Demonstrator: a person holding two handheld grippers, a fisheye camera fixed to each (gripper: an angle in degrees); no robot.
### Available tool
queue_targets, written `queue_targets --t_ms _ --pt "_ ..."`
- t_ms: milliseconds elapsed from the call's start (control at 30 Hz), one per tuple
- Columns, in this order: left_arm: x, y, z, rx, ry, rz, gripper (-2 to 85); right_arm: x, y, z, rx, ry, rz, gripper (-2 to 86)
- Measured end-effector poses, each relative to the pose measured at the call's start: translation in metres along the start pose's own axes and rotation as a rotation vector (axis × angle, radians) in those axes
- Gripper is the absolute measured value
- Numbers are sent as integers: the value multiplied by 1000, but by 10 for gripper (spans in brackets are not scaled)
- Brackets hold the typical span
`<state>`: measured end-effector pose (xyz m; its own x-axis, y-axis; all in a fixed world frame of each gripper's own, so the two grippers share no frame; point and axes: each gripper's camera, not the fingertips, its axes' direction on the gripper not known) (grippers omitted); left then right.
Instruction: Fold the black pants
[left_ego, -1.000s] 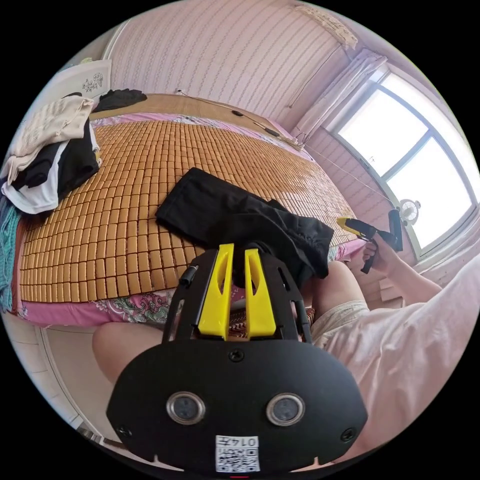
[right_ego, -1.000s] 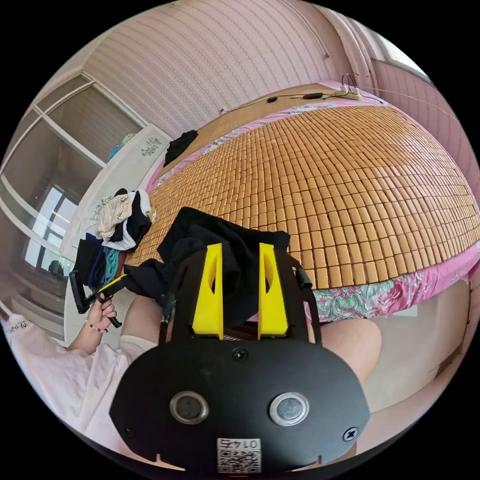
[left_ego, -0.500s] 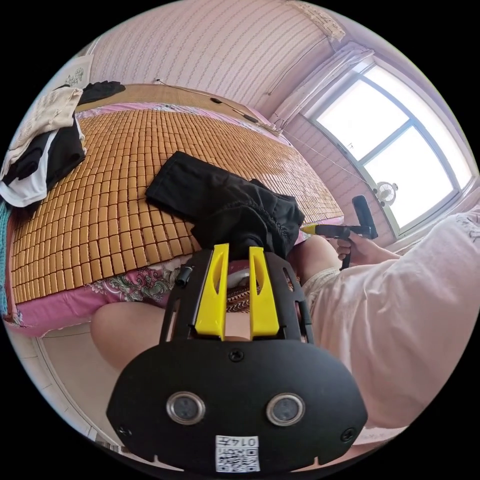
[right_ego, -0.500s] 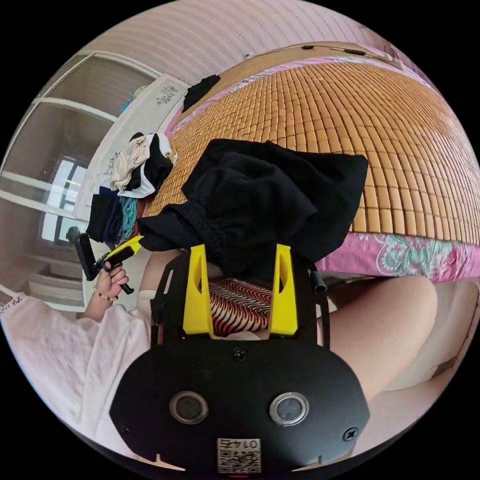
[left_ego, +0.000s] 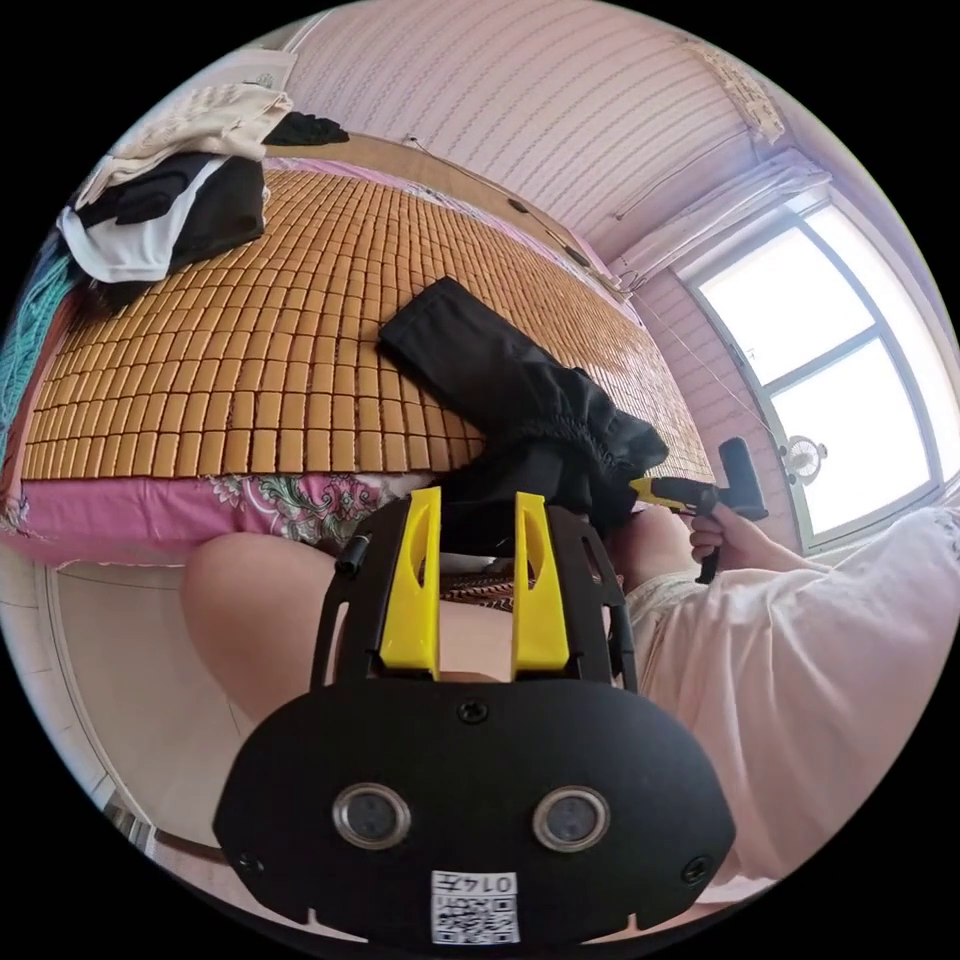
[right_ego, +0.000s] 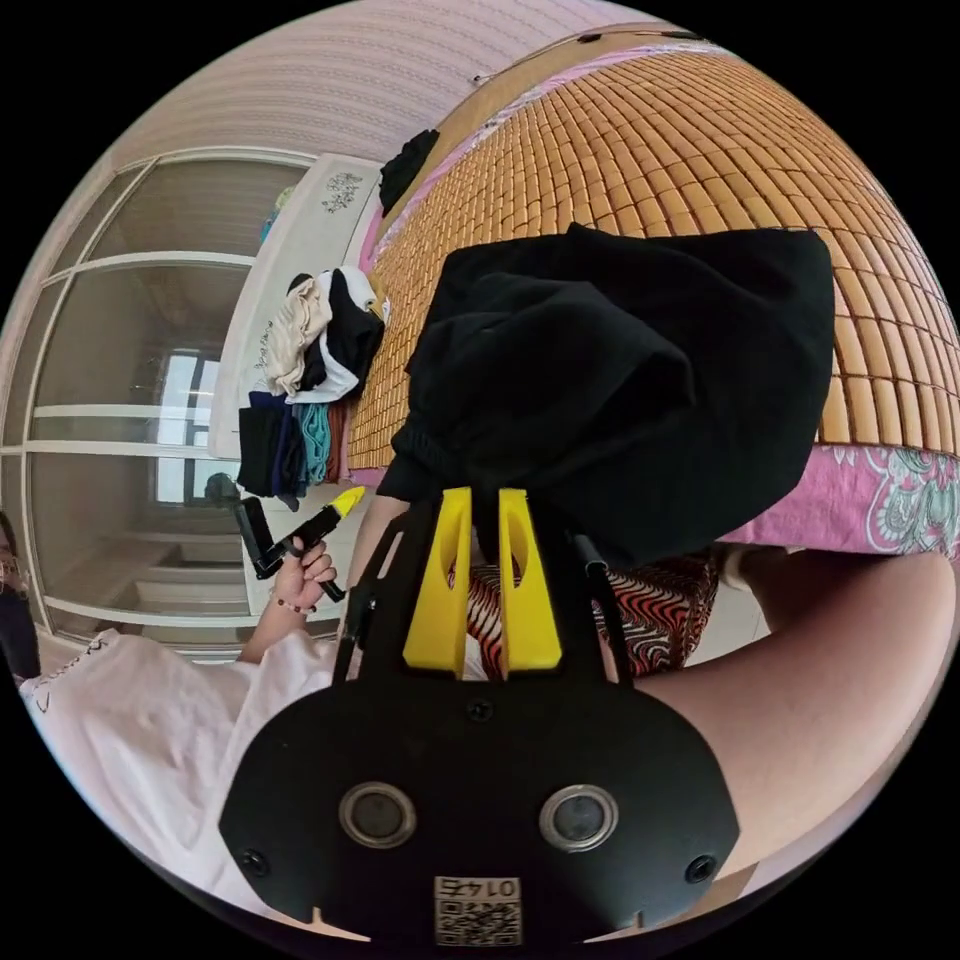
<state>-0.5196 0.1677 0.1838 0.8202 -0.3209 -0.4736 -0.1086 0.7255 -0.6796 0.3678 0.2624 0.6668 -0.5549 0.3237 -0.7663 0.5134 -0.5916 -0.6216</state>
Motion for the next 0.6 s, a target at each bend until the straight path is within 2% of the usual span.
queue_targets --t_ms 200,367,500,600 --pt "17 -29 20 -111 -90 126 105 -27 -6 -46 75 -37 -138 18" --pt "21 -38 30 -100 5 137 101 -51 -8 -82 160 -123 -228 12" --pt "40 -44 63 -284 16 194 133 -65 -8 -96 178 -152 -275 10" --pt "64 -38 66 -328 32 266 132 -74 -5 -102 193 -141 -291 10"
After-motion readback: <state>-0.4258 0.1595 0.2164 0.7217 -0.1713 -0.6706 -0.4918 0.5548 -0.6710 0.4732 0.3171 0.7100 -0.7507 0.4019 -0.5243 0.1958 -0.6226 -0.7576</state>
